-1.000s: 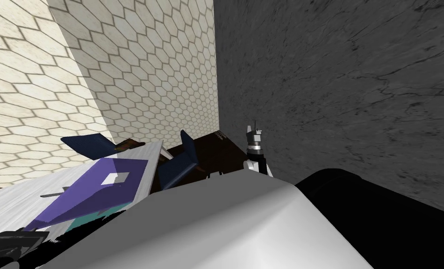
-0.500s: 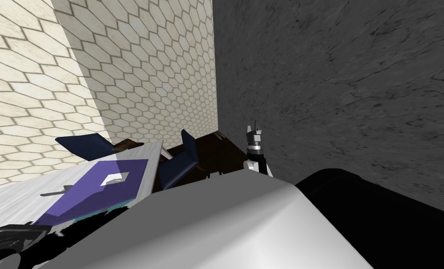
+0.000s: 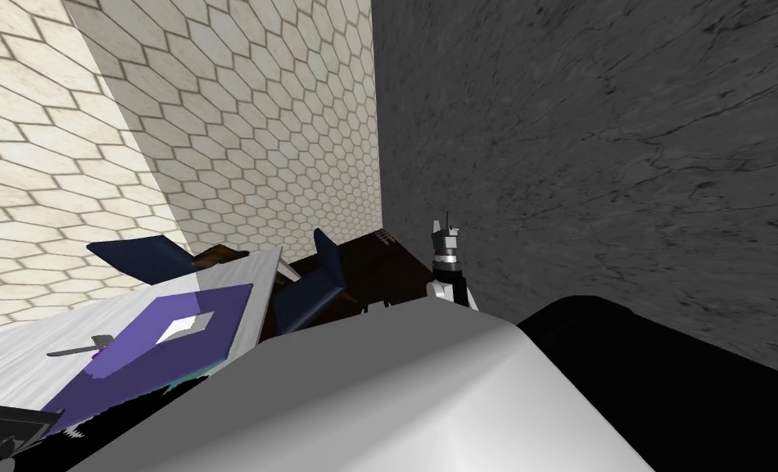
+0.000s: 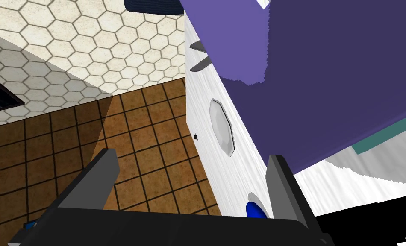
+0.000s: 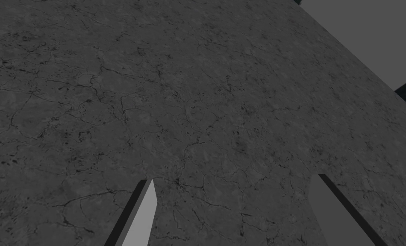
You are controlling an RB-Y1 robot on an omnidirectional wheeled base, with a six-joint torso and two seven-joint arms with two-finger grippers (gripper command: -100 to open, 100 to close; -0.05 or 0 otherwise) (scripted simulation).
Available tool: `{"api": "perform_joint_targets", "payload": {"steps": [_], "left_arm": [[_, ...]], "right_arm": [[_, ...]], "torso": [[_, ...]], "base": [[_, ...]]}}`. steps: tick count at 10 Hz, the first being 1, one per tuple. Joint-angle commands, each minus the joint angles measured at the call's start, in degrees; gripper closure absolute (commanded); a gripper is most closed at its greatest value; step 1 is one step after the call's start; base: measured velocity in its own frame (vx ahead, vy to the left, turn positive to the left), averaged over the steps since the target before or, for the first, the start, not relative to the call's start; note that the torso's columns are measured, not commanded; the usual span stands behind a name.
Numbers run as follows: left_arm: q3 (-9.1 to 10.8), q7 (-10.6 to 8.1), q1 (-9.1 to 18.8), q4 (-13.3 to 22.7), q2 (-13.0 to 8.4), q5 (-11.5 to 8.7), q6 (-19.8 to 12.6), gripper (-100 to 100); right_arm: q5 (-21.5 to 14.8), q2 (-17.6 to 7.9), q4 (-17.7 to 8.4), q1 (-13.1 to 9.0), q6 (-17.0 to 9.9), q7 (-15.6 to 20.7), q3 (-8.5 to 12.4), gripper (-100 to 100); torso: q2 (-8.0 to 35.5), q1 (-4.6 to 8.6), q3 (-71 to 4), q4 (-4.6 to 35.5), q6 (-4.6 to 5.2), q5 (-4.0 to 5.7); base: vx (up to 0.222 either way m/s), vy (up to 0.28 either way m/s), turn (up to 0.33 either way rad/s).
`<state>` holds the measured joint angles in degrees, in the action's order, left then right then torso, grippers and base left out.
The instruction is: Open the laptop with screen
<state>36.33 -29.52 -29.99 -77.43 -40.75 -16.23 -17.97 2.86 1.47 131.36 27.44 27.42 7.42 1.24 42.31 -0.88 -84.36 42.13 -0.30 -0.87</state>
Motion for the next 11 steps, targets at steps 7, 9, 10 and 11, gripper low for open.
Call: {"api": "perform_joint_targets", "payload": {"steps": [7,9,10,11], "left_arm": [[0.23,5.24,-0.05,4.95,-0.18,7.08,1.69,-100],[0.35,5.45,0.13,5.20,-0.88,7.30,2.17,-100],[0.49,5.64,0.08,5.25,-1.03,7.42,2.33,-100],[1.18,4.76,-1.54,3.12,-2.51,6.44,0.59,-100]], "right_arm": [[0.00,0.00,0.00,-0.01,0.00,0.00,0.00,0],[0.00,0.00,0.00,0.00,0.00,0.00,0.00,0],[0.00,0.00,0.00,0.00,0.00,0.00,0.00,0],[0.00,0.00,0.00,-0.01,0.00,0.00,0.00,0]], "torso": [[-0.02,-0.04,0.00,0.06,0.21,0.04],[-0.16,-0.08,-0.11,0.04,0.16,0.13],[-0.09,-0.01,-0.09,0.09,0.32,0.21],[-0.06,0.05,-0.08,0.12,0.37,0.28]], "base": [[0.042,-0.038,0.021],[0.041,-0.045,0.015],[0.001,-0.015,0.011],[-0.009,-0.025,-0.025]]}}
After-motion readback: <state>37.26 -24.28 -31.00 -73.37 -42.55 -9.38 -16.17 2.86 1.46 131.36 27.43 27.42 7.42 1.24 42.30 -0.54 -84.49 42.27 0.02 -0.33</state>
